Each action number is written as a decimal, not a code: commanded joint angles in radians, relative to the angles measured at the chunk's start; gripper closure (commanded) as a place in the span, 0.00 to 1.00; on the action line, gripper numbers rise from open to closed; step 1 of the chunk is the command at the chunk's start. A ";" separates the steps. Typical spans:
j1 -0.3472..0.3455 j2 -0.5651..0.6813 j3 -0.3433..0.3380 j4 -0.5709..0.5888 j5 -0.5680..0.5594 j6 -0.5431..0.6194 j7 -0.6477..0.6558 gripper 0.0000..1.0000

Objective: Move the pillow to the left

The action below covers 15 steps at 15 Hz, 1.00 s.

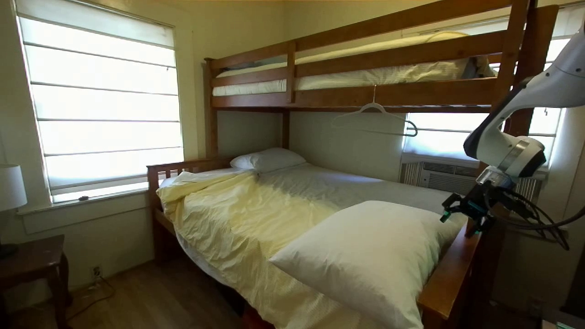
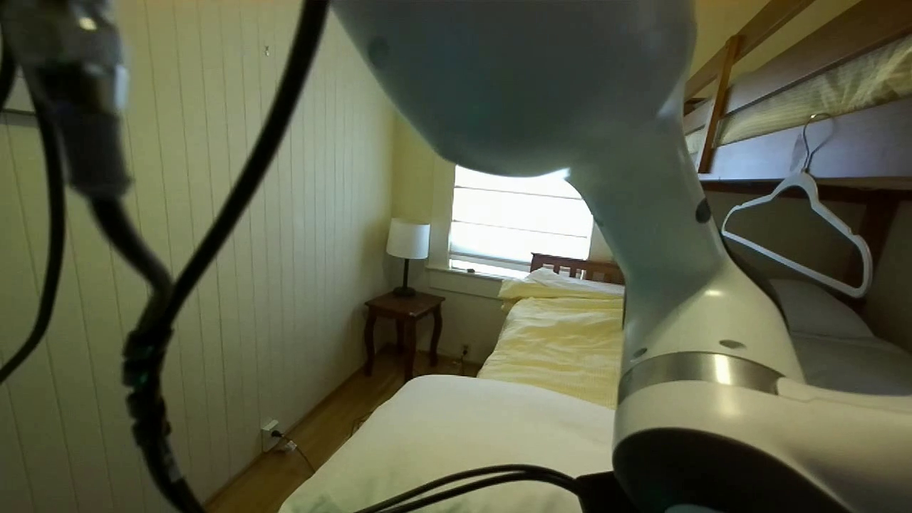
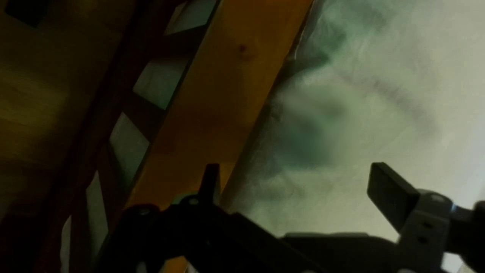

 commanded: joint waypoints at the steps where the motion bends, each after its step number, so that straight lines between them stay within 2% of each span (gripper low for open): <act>1: 0.064 0.036 0.106 0.017 0.087 0.068 0.082 0.00; 2: 0.006 0.015 0.063 0.008 0.046 0.020 0.019 0.00; 5: 0.061 0.026 0.122 0.009 0.054 0.062 0.089 0.00; 10: 0.077 0.046 0.149 0.022 0.132 0.090 0.089 0.00; 14: 0.100 0.109 0.194 0.085 0.163 0.117 0.090 0.00; 15: 0.104 0.121 0.205 0.097 0.148 0.130 0.099 0.09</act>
